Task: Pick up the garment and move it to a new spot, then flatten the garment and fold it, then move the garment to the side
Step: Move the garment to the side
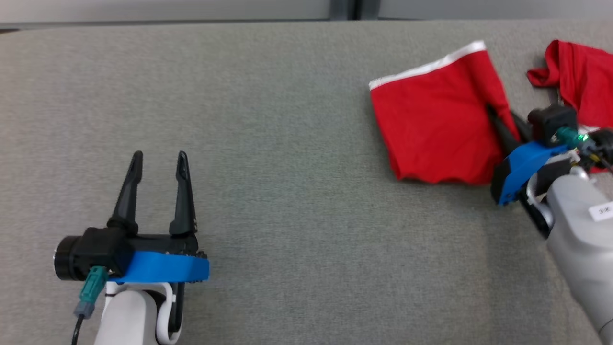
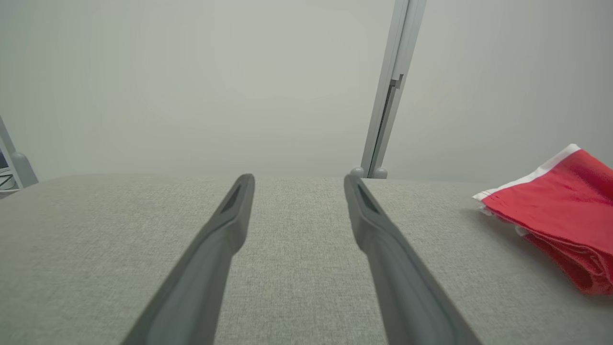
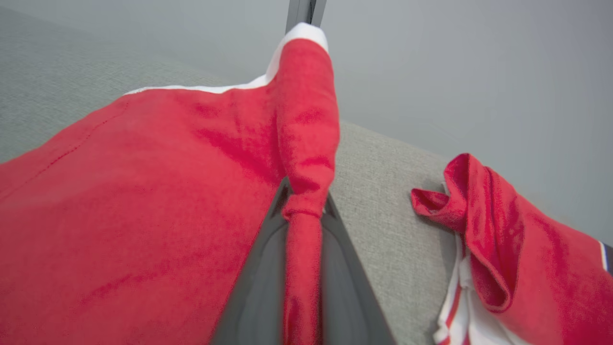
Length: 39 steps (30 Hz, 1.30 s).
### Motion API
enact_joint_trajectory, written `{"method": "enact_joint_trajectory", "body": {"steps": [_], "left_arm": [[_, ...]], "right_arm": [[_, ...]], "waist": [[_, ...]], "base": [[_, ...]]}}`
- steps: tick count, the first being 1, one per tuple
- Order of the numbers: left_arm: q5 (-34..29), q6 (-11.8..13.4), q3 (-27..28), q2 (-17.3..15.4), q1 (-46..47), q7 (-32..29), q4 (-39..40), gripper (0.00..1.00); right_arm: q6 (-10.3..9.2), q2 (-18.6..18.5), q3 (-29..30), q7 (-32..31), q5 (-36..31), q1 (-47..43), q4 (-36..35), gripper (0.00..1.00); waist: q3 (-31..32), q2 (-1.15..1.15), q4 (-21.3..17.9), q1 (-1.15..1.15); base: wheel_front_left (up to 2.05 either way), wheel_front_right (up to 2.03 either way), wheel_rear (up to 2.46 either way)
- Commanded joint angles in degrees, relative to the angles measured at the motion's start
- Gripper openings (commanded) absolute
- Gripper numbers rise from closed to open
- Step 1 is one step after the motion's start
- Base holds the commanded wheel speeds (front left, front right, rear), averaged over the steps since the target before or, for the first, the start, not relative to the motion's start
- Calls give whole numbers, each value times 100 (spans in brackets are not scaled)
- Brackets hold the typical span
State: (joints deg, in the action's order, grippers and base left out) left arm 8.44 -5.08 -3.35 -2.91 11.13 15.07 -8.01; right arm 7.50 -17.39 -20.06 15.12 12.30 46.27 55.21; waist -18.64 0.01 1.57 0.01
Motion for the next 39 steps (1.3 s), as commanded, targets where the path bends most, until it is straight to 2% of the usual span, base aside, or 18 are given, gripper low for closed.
{"method": "enact_joint_trajectory", "body": {"steps": [1, 2, 5, 14, 25, 34, 35, 36, 37, 39], "left_arm": [[-79, -24, 47, 1, 158, 12, 87, 100], [-125, -40, 127, -14, 202, 11, 179, 100], [-204, -52, 195, -67, 266, 13, 364, 100], [-439, -126, 250, -390, 378, 12, 846, 100], [-592, -158, 144, -720, 501, -102, 1388, 100], [-587, -113, 79, -797, 583, -266, 1700, 100], [-578, -101, 78, -793, 575, -259, 1722, 100], [-571, -95, 73, -792, 563, -254, 1741, 100], [-565, -86, 77, -793, 550, -246, 1752, 100], [-554, -58, 81, -789, 522, -227, 1758, 100]], "right_arm": [[-1, -231, -151, 0, 3, 268, -52, 0], [-1, -436, -300, 0, 49, 466, -104, 0], [-1, -750, -413, -1, 169, 750, -199, 0], [-1, -1438, -587, 0, 588, 1211, -447, 0], [-1, -1797, -631, 0, 790, 1880, -249, 0], [-1, -1624, -832, -34, 699, 2533, 701, 0], [-1, -1617, -803, -26, 644, 2612, 847, 22], [-1, -1586, -761, -34, 611, 2671, 1014, 85], [-1, -1555, -740, -27, 554, 2727, 1120, 100], [-1, -1523, -683, -11, 473, 2832, 1289, 100]], "waist": [[-164, -1, -100, -1], [-338, -1, -272, -1], [-596, -1, -566, -1], [-1160, -1, -1438, -1], [-1747, -1, -1930, -1], [-1961, -1, -1832, -1], [-1972, -1, -1804, -1], [-1978, -1, -1781, -1], [-1982, -1, -1756, -1], [-1982, -1, -1715, -1]], "base": [[0, 0, 0], [0, 0, 0], [0, 0, 0], [0, 0, 0], [0, 0, 0], [0, 0, 0], [0, 0, 0], [0, 0, 0], [0, 0, 0], [0, 0, 0]]}}
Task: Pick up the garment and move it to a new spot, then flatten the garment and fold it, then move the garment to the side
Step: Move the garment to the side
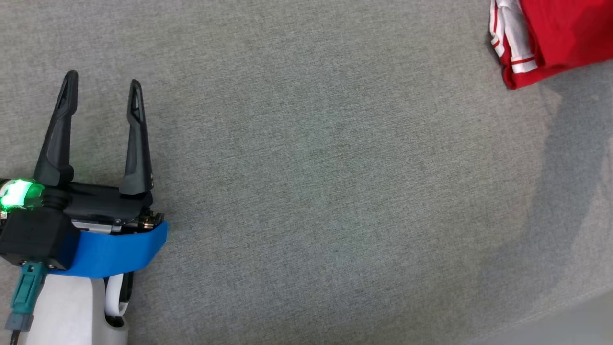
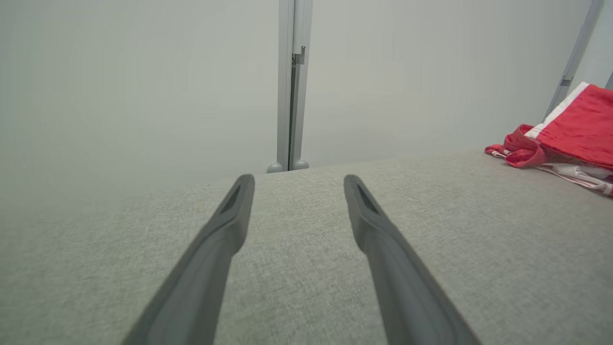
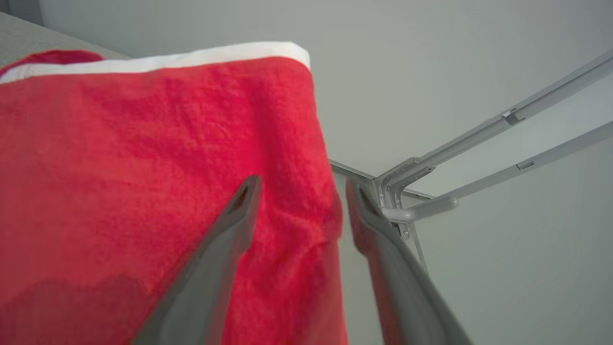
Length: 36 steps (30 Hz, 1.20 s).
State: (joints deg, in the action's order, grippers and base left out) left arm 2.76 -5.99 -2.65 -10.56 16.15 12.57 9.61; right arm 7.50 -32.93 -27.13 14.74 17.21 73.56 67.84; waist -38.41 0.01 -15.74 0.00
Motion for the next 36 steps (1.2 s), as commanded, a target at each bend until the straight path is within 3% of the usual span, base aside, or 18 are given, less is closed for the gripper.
{"method": "enact_joint_trajectory", "body": {"steps": [1, 7, 13, 19, 29, 36], "left_arm": [[23, 41, 14, -20, 5, 27, -7, 100], [87, 93, 11, 31, -58, 105, -171, 100], [191, 114, -47, 142, -140, 210, -496, 100], [340, 160, 2, 299, -388, 258, -859, 100], [524, 162, 164, 554, -928, 265, -1183, 100], [570, 118, 190, 664, -1238, 265, -1379, 100]], "right_arm": [[-1, 53, 49, 31, -60, 133, 93, 100], [-1, 119, 275, 45, -388, 128, 65, 100], [-1, 160, 852, 43, -660, -392, -557, 100], [-1, 609, 1170, 43, -653, -1214, -1638, 100], [-1, 1406, 730, 45, -280, -3045, -3284, 100], [-1, 1602, 815, 45, -54, -4073, -3721, 100]], "waist": [[0, -1, 31, 0], [195, -1, 95, 0], [713, -1, 286, 0], [1385, -1, 502, 0], [2406, -1, 951, 0], [2926, -1, 1224, 0]], "base": [[0, 0, 0], [0, 0, 0], [0, 0, 0], [0, 0, 0], [0, 0, 0], [0, 0, 0]]}}
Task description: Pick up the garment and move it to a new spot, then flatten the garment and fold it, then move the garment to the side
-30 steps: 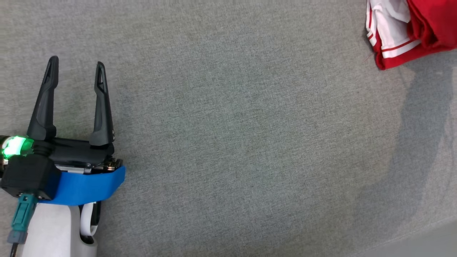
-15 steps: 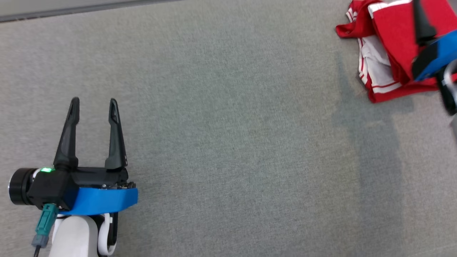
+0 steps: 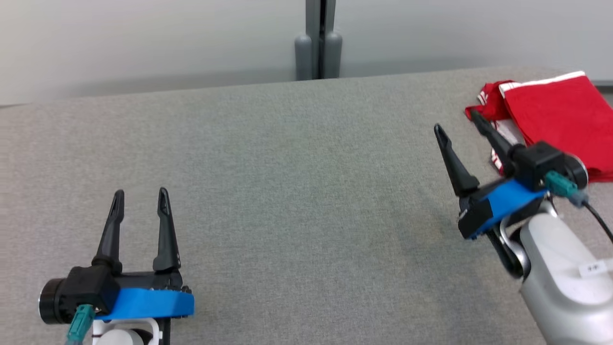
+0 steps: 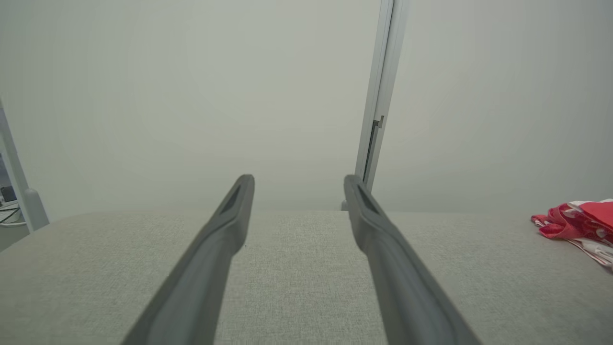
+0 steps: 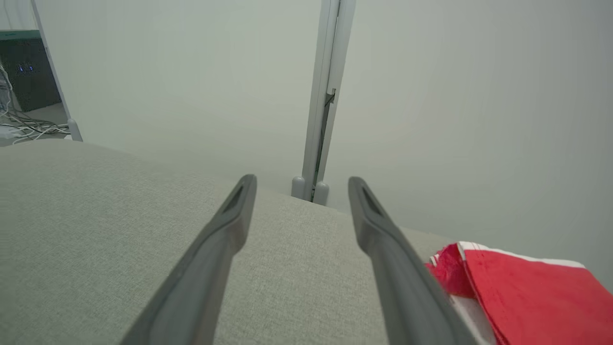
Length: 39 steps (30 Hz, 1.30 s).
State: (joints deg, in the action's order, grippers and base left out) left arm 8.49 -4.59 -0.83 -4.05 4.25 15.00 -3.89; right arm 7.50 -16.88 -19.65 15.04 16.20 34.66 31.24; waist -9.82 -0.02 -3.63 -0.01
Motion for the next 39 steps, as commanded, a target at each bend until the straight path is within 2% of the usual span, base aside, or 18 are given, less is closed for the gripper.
{"method": "enact_joint_trajectory", "body": {"steps": [1, 9, 20, 29, 39], "left_arm": [[5, -27, 7, 26, -79, 23, -67, 100], [51, -18, 33, 83, -309, 22, -345, 100], [95, -29, 144, 105, -554, 24, -799, 100], [62, -79, 247, 110, -529, 24, -1070, 100], [-26, -101, 260, 115, -352, 24, -1302, 100]], "right_arm": [[-1, 31, 119, 14, 58, -329, -106, 100], [0, 109, 758, 15, 1, -1542, -540, 100], [0, 522, 1481, 15, -367, -2676, -1105, 100], [0, 866, 1864, 15, -594, -3027, -1415, 100], [0, 1139, 2174, 15, -764, -3032, -1395, 100]], "waist": [[131, 2, 42, 1], [530, 2, 196, 1], [961, 2, 147, 1], [1076, 2, 136, 1], [1059, 2, 124, 1]], "base": [[0, 0, 0], [0, 0, 0], [0, 0, 0], [0, 0, 0], [0, 0, 0]]}}
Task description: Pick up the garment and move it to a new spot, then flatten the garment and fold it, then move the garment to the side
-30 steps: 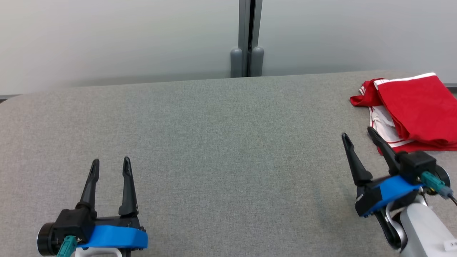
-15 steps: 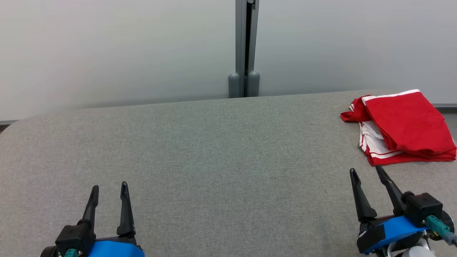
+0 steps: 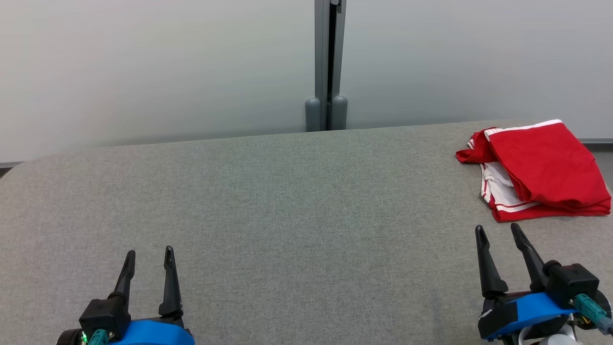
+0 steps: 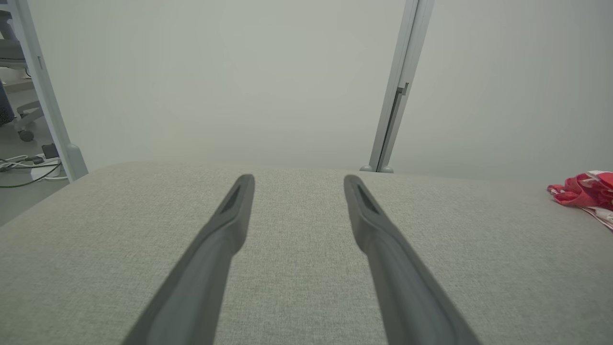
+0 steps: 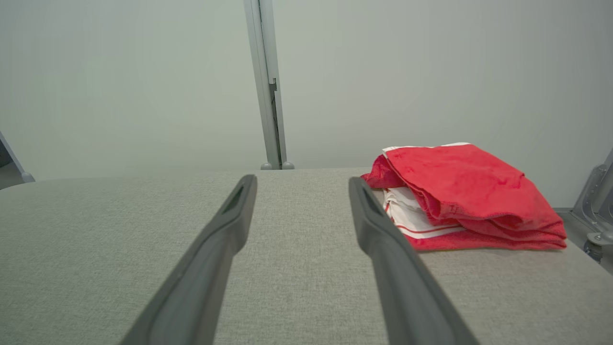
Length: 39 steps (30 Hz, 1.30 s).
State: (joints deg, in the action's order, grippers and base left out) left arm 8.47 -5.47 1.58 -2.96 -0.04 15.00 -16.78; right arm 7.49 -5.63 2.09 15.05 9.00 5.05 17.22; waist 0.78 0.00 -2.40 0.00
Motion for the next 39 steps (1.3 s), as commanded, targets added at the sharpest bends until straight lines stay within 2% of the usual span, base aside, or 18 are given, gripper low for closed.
{"method": "enact_joint_trajectory", "body": {"steps": [1, 21, 22, 28, 39], "left_arm": [[-20, -15, 23, 6, 85, 24, -33, 100], [101, -39, 51, 10, 134, 24, -52, 100], [103, -56, 27, 2, 83, -1, -75, 0], [193, -59, 34, 30, -93, -70, -368, 0], [1418, -81, 112, 25, 33, -390, -276, 0]], "right_arm": [[1, 39, -18, 14, -65, -71, 10, 100], [1, 82, -74, 14, -58, 72, 177, 100], [0, 91, -73, 0, -61, 28, 179, 0], [0, 143, -63, -75, 57, -107, 452, 0], [0, 162, 23, -395, 1292, -63, 334, 0]], "waist": [[-2, 0, 0, 0], [7, 0, 6, 0], [7, 0, 8, 0], [7, 0, 11, 0], [-2, 0, 31, 0]], "base": [[0, 0, 0], [0, 0, 0], [0, 0, 0], [0, 0, 0], [0, 0, 0]]}}
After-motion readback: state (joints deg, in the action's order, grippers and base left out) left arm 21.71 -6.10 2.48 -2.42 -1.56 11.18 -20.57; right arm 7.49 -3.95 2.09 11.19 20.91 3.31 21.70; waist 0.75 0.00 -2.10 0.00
